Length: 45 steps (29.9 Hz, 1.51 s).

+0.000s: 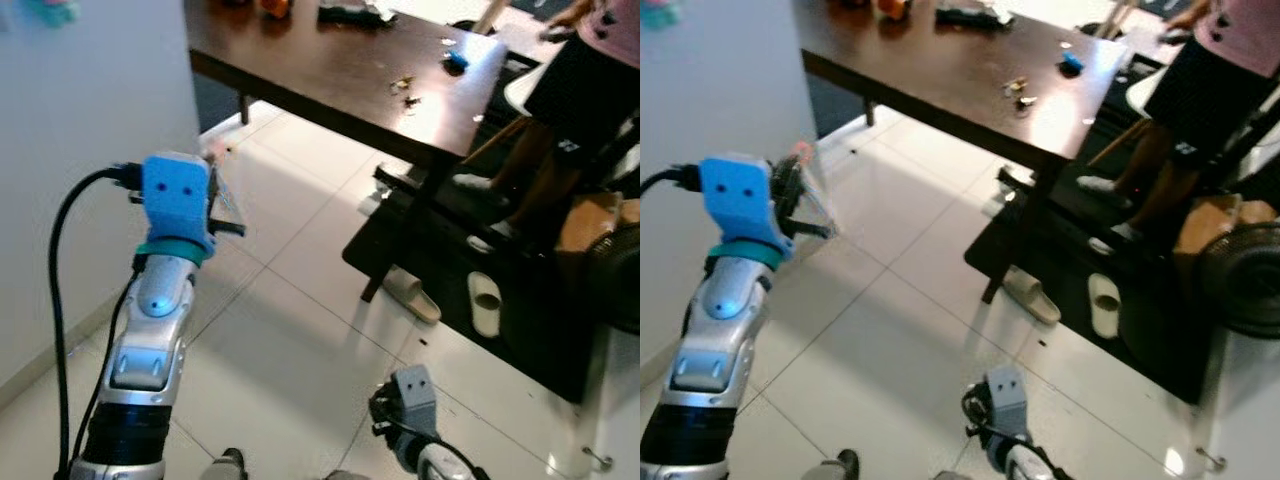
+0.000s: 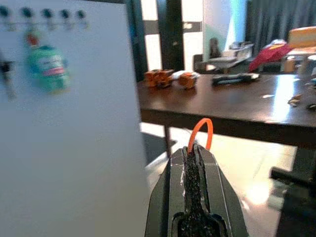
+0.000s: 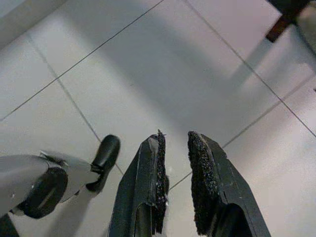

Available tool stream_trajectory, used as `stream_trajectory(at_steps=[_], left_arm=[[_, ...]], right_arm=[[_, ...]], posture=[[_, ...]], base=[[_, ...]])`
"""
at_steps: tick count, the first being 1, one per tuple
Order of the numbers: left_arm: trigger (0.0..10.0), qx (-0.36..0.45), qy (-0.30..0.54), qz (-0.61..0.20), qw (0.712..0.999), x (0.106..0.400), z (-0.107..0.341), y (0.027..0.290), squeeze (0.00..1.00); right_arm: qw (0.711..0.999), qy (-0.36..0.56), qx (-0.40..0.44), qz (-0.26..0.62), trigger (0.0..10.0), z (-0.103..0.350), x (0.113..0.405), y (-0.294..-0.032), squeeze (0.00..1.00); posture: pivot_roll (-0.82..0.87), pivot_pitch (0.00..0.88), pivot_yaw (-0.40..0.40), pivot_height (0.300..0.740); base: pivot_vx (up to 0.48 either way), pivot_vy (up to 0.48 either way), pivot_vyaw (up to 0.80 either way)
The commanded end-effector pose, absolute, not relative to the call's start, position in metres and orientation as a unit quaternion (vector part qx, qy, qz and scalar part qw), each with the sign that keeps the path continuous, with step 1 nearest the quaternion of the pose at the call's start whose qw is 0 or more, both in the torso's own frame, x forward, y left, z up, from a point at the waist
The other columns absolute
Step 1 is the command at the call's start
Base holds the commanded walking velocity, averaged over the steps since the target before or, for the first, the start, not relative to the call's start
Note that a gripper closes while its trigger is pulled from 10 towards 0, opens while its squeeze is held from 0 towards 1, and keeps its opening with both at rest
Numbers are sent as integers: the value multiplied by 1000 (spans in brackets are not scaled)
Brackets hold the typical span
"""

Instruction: Hang keys on a hook

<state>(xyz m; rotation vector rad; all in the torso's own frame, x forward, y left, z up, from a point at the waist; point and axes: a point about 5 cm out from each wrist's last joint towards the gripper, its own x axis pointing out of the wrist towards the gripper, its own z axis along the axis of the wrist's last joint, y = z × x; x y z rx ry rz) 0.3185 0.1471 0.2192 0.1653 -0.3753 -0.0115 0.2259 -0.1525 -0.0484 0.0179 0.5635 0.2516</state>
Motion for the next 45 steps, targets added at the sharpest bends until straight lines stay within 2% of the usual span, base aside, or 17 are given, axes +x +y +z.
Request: stream_trajectory(at_steps=[1, 12, 28, 45], left_arm=[[10000, 81, -177, -23, 981, 318, 215, 141, 0], [10000, 111, -217, -39, 969, 318, 225, 131, 0], [10000, 119, -266, -77, 954, 318, 242, 105, 0], [10000, 115, -295, -66, 946, 320, 256, 101, 0]], right_arm=[[950, 288, 4, 117, 10000, -52, 221, -158, 0], [951, 290, 3, 112, 10000, -54, 219, -158, 0], [951, 293, 9, 101, 10000, -55, 217, -159, 0], [952, 287, 4, 106, 10000, -54, 219, -158, 0]], posture=[[-71, 92, -48, 740], [-76, 96, -41, 740], [-83, 100, -40, 740], [-82, 99, -42, 740]], base=[[0, 0, 800], [86, 0, 800], [480, 0, 0], [480, 0, 0]])
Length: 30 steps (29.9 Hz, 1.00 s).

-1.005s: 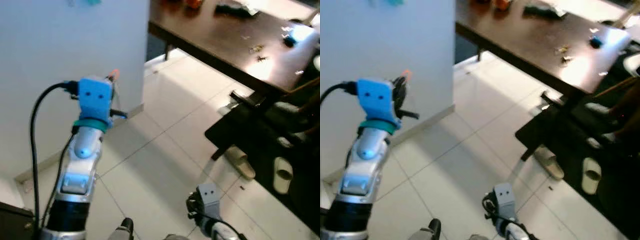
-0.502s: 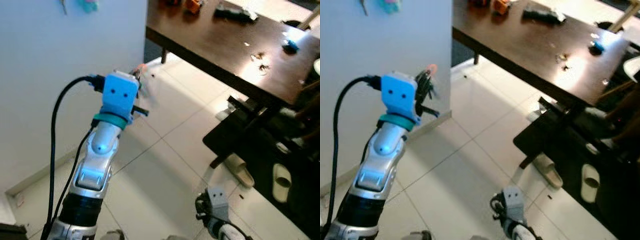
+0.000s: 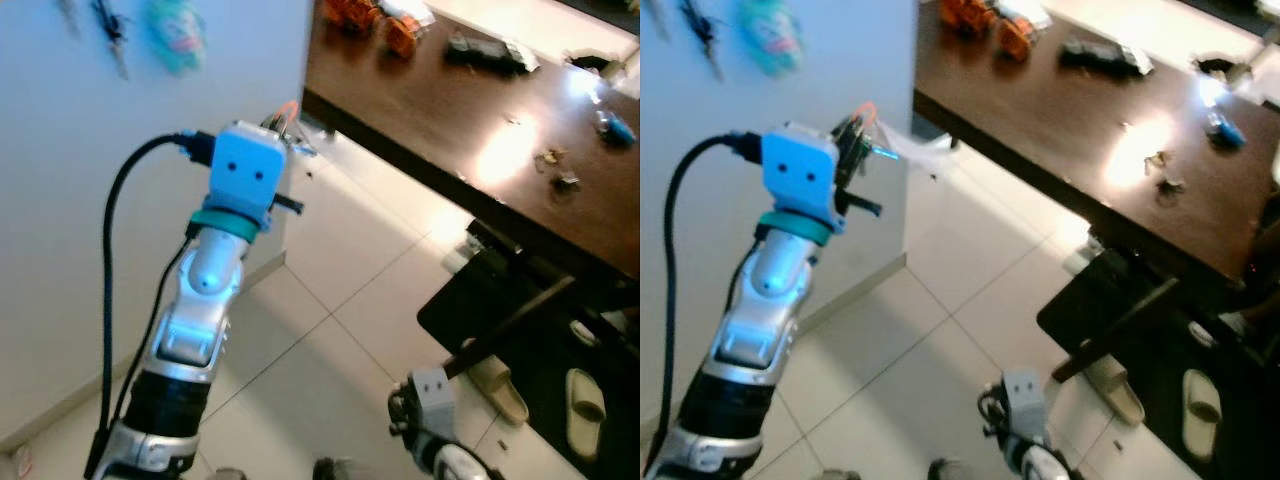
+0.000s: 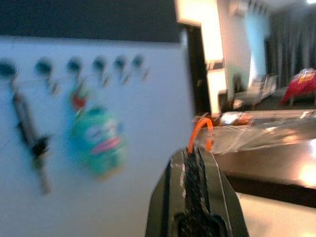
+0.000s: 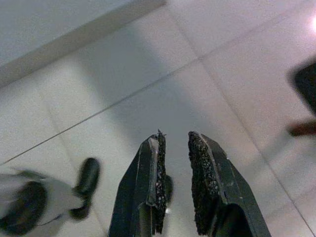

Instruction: Hang keys on a hook

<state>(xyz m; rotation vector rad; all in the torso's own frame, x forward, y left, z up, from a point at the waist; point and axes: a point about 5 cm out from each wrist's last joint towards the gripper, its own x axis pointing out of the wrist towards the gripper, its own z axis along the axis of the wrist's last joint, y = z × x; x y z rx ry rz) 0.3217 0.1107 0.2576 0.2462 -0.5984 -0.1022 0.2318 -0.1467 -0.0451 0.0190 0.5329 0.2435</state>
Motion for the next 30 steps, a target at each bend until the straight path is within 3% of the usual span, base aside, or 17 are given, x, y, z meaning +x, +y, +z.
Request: stream_trajectory(at_steps=[1, 20, 30], left_arm=[[10000, 115, -295, -66, 946, 320, 256, 101, 0], [10000, 89, -337, -81, 934, 315, 281, 89, 0], [10000, 84, -357, -77, 927, 302, 286, 103, 0]], right_arm=[[952, 287, 4, 106, 10000, -54, 219, -158, 0], [950, 290, -4, 112, 10000, -55, 218, -158, 0], [950, 292, -7, 113, 10000, -56, 216, -159, 0]], posture=[[-82, 99, -42, 740], [-89, 105, -46, 740], [-81, 107, -48, 740]], base=[[480, 0, 0], [468, 0, 0], [58, 0, 0]])
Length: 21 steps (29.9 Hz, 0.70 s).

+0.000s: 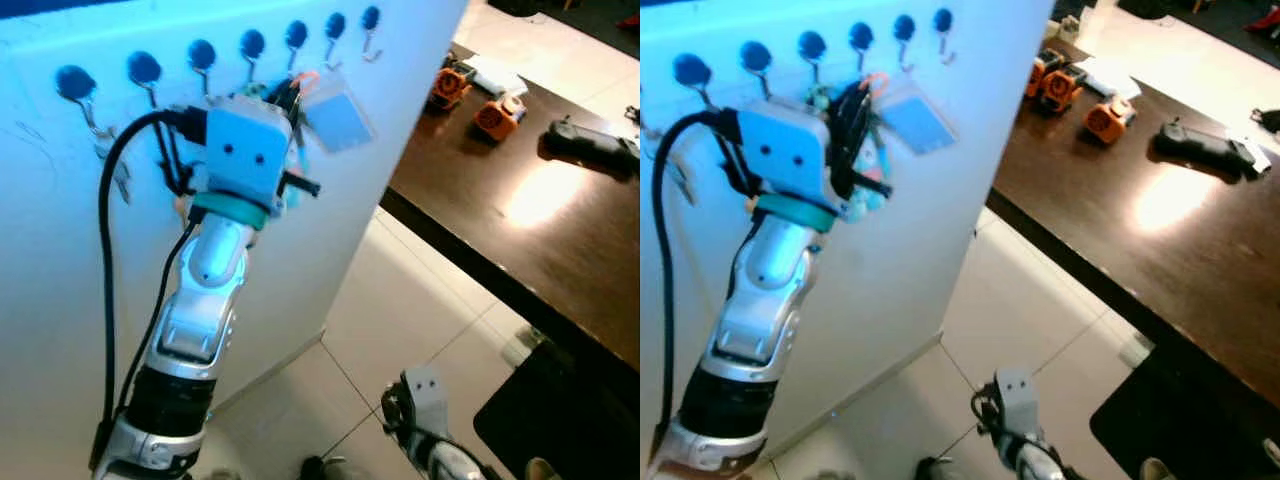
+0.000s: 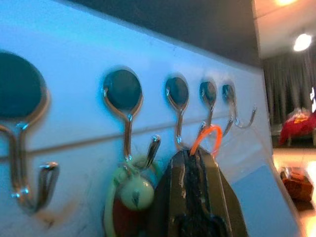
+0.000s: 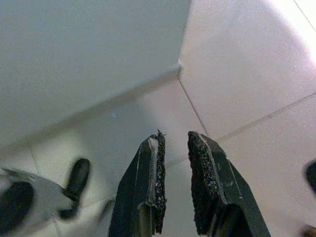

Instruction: Hang keys on a hook

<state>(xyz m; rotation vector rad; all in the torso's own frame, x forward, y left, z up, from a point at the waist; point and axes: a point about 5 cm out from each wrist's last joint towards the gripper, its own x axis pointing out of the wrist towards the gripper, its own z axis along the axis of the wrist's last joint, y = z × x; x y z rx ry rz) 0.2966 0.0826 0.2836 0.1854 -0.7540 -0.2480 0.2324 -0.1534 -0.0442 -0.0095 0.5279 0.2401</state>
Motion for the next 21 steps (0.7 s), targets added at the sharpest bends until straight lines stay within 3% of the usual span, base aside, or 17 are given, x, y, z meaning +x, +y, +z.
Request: stream_trajectory(at_steps=[1, 8, 17, 21], left_arm=[[10000, 84, -357, -77, 927, 302, 286, 103, 0], [10000, 121, -372, -90, 916, 291, 287, 107, 0], [10000, 259, -425, -121, 859, 266, 279, 102, 0], [10000, 260, -413, -131, 863, 260, 274, 102, 0]], right_arm=[[950, 292, -7, 113, 10000, -56, 216, -159, 0], [948, 296, -12, 119, 10000, -56, 216, -159, 0], [946, 299, -15, 125, 10000, -57, 215, -158, 0], [945, 301, -16, 127, 10000, -58, 213, -158, 0]], posture=[[-81, 107, -48, 740], [-75, 109, -52, 740], [-57, 131, -58, 740], [-53, 148, -56, 740]], base=[[0, 0, 0], [0, 0, 0], [0, 0, 0], [0, 0, 0]])
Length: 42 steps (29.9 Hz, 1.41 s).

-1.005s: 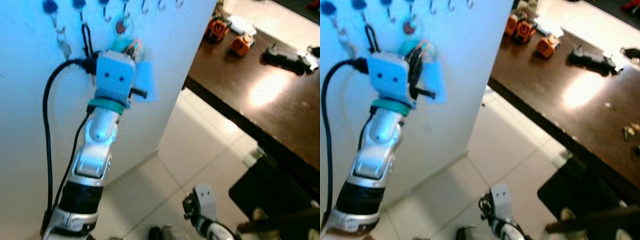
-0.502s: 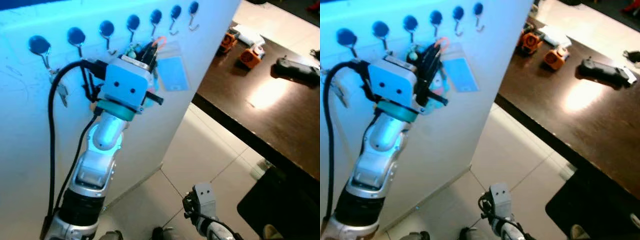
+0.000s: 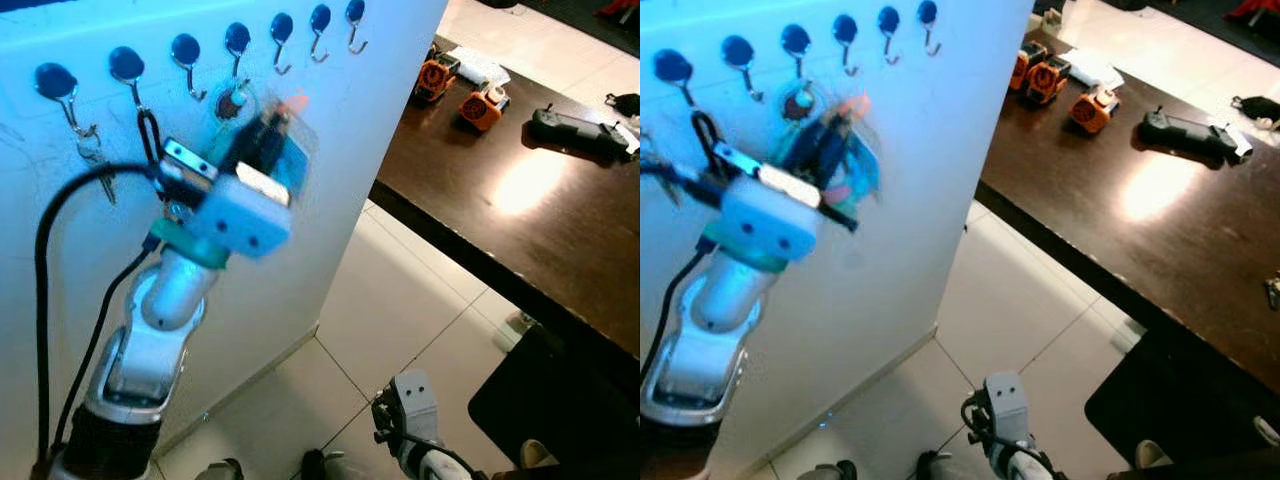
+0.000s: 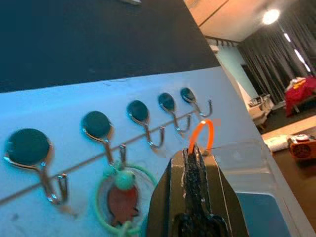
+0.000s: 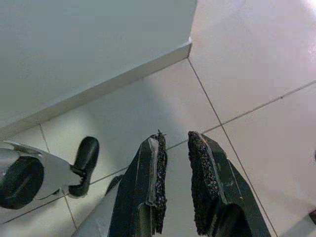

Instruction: Hang keys on a hook

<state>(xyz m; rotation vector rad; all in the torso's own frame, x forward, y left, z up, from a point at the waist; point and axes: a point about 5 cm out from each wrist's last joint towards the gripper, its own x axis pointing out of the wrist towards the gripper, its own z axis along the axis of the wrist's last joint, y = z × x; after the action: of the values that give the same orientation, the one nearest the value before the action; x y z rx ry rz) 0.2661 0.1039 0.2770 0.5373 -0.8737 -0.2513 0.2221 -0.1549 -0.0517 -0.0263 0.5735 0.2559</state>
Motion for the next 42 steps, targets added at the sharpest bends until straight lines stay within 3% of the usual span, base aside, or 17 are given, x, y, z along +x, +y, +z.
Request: stream_trajectory(at_steps=[1, 6, 9, 15, 23, 26, 31, 37, 42], left_arm=[[10000, 260, -413, -131, 863, 260, 274, 102, 0], [10000, 243, -394, -125, 878, 255, 271, 106, 0], [10000, 199, -366, -77, 906, 253, 275, 123, 0], [10000, 194, -373, -41, 906, 246, 284, 140, 0], [10000, 259, -411, 3, 874, 228, 297, 150, 0], [10000, 333, -429, 4, 840, 217, 294, 150, 0], [10000, 384, -434, -4, 815, 211, 286, 150, 0], [10000, 384, -430, -11, 817, 212, 283, 150, 0], [10000, 357, -428, 40, 829, 214, 289, 163, 0]], right_arm=[[945, 301, -16, 127, 10000, -58, 213, -158, 0], [943, 306, -17, 129, 10000, -60, 209, -158, 0], [941, 311, -19, 135, 10000, -62, 206, -157, 0], [938, 313, -25, 144, 10000, -62, 207, -157, 0], [936, 310, -42, 163, 10000, -55, 219, -157, 0], [934, 310, -50, 173, 10000, -53, 226, -154, 0], [931, 311, -52, 182, 10000, -52, 228, -148, 0], [927, 318, -58, 188, 10000, -54, 226, -145, 0], [926, 326, -63, 182, 10000, -55, 225, -149, 0]], posture=[[-53, 148, -56, 740], [-42, 169, -59, 740], [-34, 174, -60, 740], [2, 172, -84, 740], [54, 163, -117, 740], [73, 161, -125, 740], [84, 157, -125, 740], [88, 143, -121, 740], [88, 118, -114, 740]], base=[[0, 0, 0], [0, 0, 0], [0, 0, 0], [0, 0, 0], [0, 0, 0], [0, 0, 0], [0, 0, 0], [0, 0, 0], [0, 0, 0]])
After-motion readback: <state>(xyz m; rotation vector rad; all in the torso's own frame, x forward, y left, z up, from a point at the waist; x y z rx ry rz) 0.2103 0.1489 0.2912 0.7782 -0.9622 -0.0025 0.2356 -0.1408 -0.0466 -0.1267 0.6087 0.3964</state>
